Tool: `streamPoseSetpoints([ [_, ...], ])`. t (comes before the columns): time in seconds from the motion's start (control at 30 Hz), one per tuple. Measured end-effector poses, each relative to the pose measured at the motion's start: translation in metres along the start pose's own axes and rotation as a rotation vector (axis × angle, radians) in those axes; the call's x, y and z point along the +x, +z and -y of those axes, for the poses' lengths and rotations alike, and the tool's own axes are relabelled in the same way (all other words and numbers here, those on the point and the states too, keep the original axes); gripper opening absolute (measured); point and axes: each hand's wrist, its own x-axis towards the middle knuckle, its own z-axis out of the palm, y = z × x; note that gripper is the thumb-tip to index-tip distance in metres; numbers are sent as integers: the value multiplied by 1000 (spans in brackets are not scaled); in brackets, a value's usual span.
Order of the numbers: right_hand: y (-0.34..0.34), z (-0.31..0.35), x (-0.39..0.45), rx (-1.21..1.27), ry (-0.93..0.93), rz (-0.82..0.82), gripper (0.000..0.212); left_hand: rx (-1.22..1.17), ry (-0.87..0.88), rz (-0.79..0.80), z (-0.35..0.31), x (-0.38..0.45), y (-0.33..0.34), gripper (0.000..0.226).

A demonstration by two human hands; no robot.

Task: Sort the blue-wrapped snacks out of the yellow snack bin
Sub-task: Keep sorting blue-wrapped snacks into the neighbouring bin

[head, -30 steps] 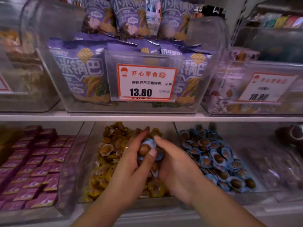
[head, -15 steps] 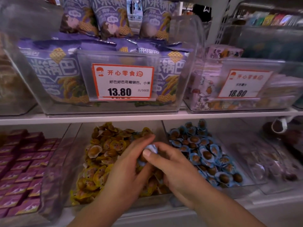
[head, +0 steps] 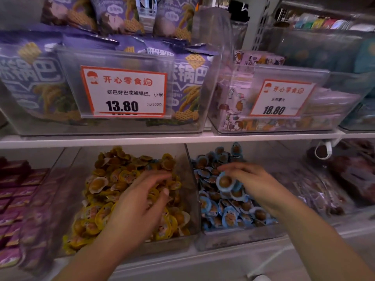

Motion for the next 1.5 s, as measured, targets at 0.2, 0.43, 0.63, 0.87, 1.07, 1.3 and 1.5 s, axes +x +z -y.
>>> streamPoseSetpoints([
  [0.2, -10, -2, 8, 107, -87, -226, 29, 320, 54, 198, 11, 0, -13, 39],
  [0.43, 65, 35, -26, 56, -468, -185, 30, 454, -77, 92, 26, -9, -50, 43],
  [0.63, 184, 68, 40, -121, -121, 130, 35, 374, -312, -16, 41, -18, -57, 58],
  [0.87, 206, 40, 132, -443, 225, 25, 58, 306, -447, 129, 50, -24, -49, 79],
  [1.07, 202, 29, 154, -142, 275, -50, 46, 166, -470, 89, 50, -21, -49, 79],
  [1.3, 214, 25, 155, 386, 396, 230, 54, 117, -523, 28, 49, -19, -46, 89],
  [1.5, 230, 33, 151, 529, 332, 314, 49, 62, -466, -133, 49, -17, -47, 98],
])
